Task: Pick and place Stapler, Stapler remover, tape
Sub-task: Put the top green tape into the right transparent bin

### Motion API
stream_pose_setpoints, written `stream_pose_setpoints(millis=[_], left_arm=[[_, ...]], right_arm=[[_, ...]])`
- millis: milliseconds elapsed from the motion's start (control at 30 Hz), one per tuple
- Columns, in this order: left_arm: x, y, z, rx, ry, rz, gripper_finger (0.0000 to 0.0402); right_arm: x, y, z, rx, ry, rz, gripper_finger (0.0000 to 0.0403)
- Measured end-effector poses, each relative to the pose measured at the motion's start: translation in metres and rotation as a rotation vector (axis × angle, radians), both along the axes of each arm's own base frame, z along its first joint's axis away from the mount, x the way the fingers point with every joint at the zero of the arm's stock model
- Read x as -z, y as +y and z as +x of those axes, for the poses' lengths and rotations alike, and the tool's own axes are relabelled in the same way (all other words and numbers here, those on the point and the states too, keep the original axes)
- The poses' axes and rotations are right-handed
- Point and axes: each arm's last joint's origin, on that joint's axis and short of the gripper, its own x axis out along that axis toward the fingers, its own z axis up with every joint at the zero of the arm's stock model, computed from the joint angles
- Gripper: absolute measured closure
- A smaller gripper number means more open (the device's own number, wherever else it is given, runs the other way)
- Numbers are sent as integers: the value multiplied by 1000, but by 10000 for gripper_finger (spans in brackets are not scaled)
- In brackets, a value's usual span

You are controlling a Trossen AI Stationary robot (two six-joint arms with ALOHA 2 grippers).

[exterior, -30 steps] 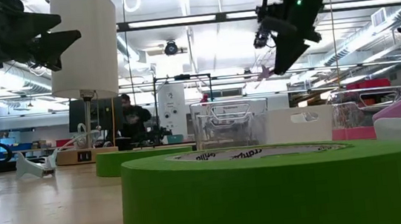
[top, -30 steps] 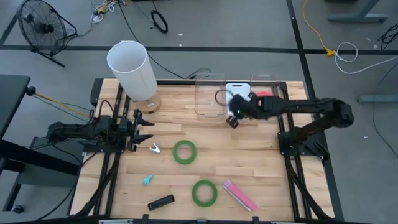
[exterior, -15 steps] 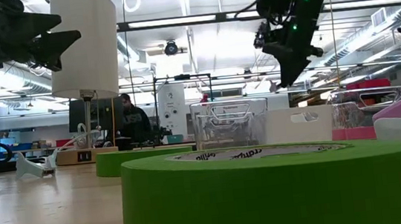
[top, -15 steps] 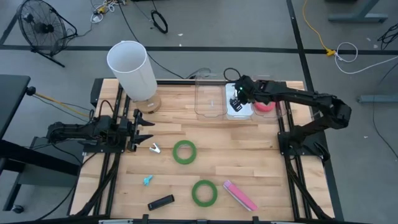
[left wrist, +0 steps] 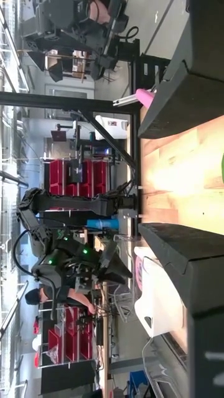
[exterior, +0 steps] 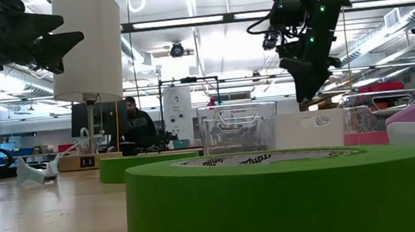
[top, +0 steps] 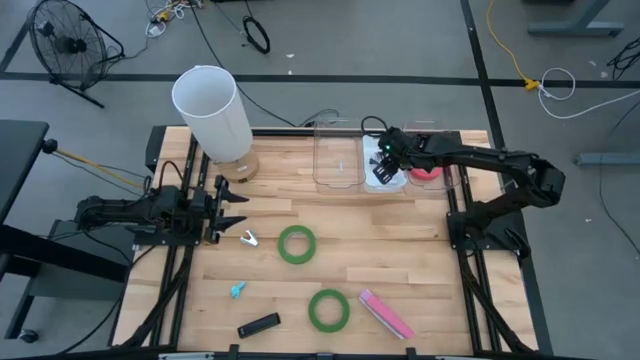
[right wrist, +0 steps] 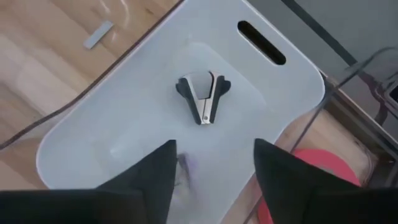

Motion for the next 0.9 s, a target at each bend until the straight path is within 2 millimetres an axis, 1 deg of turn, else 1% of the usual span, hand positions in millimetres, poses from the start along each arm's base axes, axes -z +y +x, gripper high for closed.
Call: stream_pose_setpoints(millis=[100,233,433,567,633,700,900], left_arm=[[0,0,0,0,0,0,165],[0,0,0,0,0,0,165],[-1,0,0,7,-6,-36,165],[-6,0,-1,5,-60,-50,165],[-9,1,-2,-33,-91,-41,165],[-11,2,-3,-41,-115,-77,165],[-6,3,3,-68,-49,-129,165]], right_arm=[[-1,-1,0,8,1,-22,169],[-1,-1,0,13,4,-29,164],[-1,-1,1,4,-13,-16,175],[-2,-1,4,-3,-40,-19,184],[-3,-2,5,-3,-57,-29,187],[-4,-3,7,-4,-78,-39,189],[-6,-4,12,-45,-163,-5,190]])
